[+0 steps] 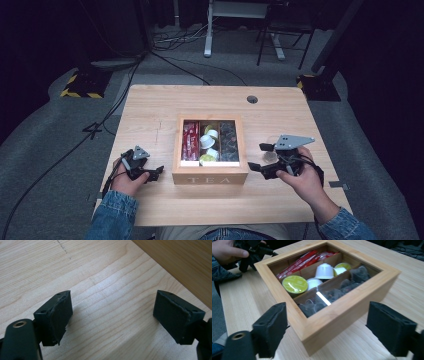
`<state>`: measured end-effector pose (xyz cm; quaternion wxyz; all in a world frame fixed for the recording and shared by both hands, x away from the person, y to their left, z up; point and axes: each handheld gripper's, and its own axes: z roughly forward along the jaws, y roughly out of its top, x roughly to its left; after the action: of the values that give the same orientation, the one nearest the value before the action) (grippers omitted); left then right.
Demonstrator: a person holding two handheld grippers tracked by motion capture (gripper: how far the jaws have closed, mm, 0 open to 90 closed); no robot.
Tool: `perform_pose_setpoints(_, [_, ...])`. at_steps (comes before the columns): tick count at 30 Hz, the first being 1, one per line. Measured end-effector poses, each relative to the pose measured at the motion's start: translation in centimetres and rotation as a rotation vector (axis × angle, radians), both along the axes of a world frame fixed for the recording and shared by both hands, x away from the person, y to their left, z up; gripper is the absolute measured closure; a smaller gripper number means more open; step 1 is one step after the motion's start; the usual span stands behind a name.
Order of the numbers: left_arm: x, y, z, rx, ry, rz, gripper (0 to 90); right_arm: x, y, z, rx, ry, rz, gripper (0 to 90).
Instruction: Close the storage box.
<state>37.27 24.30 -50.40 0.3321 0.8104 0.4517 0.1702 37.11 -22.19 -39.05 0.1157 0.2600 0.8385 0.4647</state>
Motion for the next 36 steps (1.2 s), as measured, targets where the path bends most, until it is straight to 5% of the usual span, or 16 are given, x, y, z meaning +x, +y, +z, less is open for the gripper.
perform_pose_setpoints(16, [-0.2, 0.2, 0.0, 0.003, 0.001, -0.019, 15.9, 1.2, -8.5, 0.5, -0.015, 0.043, -0.194, 15.9])
perform_pose_setpoints(21, [-0.3, 0.5, 0.0, 0.001, 0.002, -0.031, 16.0, 2.2, -11.1, -0.8, -0.089, 0.066, -0.285, 16.3])
perform_pose_setpoints(36, [-0.2, 0.7, 0.0, 0.005, 0.002, -0.047, 14.7, 4.2, -14.9, -4.5, -0.12, 0.128, -0.381, 21.3])
